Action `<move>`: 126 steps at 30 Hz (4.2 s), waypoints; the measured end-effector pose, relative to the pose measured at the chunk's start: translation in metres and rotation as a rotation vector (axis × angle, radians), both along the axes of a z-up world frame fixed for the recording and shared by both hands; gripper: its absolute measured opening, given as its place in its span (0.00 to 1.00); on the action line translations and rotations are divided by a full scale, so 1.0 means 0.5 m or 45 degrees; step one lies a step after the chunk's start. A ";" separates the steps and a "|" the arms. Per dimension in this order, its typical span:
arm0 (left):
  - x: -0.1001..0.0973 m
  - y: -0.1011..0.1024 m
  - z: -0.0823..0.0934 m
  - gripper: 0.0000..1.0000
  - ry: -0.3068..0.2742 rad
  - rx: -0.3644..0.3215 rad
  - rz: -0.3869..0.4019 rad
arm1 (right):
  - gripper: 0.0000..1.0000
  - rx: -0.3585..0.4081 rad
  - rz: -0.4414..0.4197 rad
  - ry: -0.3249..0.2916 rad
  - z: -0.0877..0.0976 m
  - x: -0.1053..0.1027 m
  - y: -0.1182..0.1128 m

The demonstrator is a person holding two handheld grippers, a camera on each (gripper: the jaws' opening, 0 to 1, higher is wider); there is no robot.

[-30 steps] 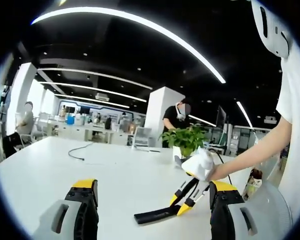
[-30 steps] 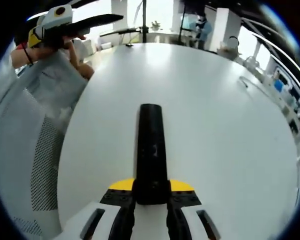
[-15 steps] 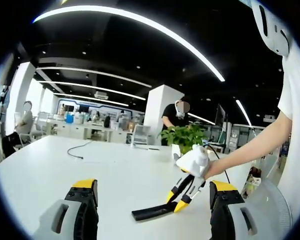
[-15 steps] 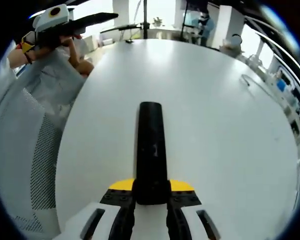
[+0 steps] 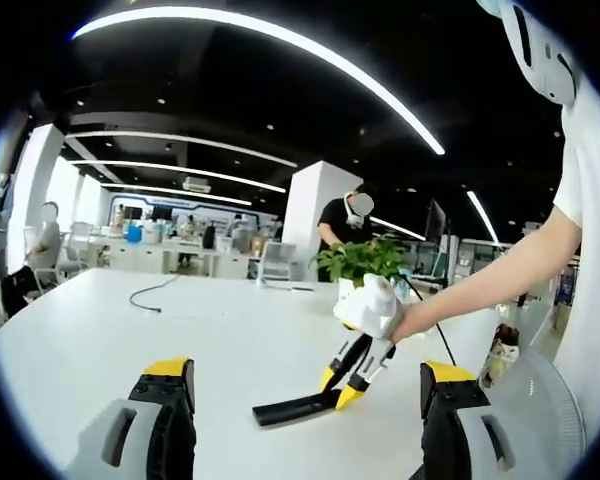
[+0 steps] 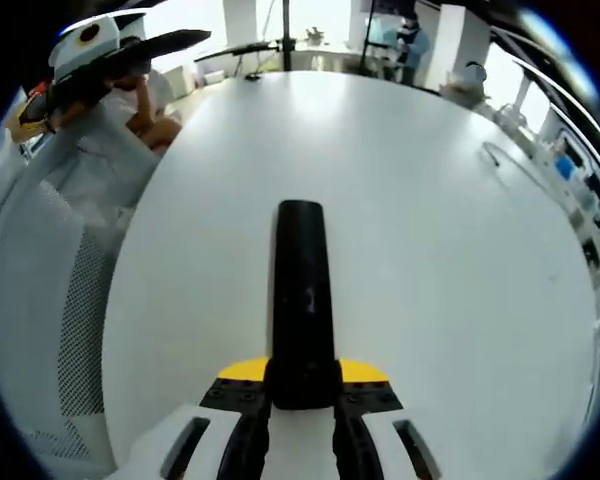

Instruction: Press the specified remote control buttons in sequence, fully releasing each button before pressing the next.

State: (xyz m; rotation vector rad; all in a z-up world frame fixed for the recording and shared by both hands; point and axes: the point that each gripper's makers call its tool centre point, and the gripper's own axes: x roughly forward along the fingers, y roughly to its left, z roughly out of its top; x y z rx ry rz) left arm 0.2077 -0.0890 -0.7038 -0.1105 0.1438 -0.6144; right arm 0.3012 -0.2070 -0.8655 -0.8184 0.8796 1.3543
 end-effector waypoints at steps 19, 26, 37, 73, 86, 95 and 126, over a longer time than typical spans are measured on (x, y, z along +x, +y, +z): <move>-0.002 0.000 -0.005 0.97 0.007 0.027 -0.001 | 0.20 -0.098 0.039 -0.002 -0.002 0.041 -0.001; -0.002 -0.002 -0.010 0.97 0.022 0.036 -0.009 | 0.20 -0.116 0.045 0.000 -0.001 0.064 0.000; 0.002 -0.002 -0.017 0.96 0.040 0.048 -0.010 | 0.20 -0.153 0.077 -0.001 0.000 0.096 0.000; 0.009 -0.001 -0.032 0.97 0.093 0.048 0.004 | 0.52 0.271 -0.406 0.112 0.065 0.137 -0.002; 0.007 -0.001 -0.030 0.96 0.100 0.032 0.004 | 0.77 0.508 -0.666 -0.082 0.154 0.136 -0.027; 0.006 0.000 -0.027 0.96 0.096 0.018 0.002 | 0.90 0.626 -0.737 -0.238 0.213 0.111 -0.037; 0.009 0.003 -0.022 0.96 0.089 0.019 0.019 | 0.99 0.833 -1.012 -0.354 0.302 -0.036 -0.112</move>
